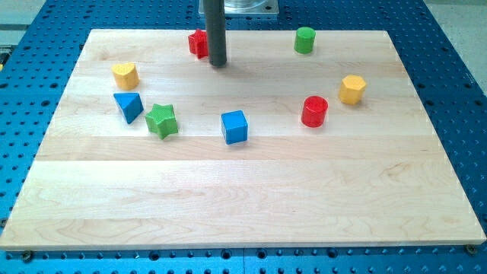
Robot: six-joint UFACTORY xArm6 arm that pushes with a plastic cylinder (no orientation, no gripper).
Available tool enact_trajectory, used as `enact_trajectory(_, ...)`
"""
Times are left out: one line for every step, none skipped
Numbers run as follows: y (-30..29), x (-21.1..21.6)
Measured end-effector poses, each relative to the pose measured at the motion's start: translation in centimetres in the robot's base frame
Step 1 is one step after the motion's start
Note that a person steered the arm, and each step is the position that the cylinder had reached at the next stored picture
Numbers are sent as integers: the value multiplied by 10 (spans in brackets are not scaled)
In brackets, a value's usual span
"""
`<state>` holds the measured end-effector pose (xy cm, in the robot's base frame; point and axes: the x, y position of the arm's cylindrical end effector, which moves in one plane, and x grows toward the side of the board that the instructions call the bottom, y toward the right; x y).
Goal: Move the red star and the green star to the left center of the board
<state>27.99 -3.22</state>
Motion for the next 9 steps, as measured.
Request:
enact_trajectory(-14, -50)
enact_trajectory(-63, -44)
enact_trajectory(-90, -43)
enact_trajectory(-112, -64)
enact_trajectory(-170, 13)
enact_trajectory(-162, 60)
enact_trajectory(-158, 84)
enact_trajectory(-180, 72)
enact_trajectory(-239, 109)
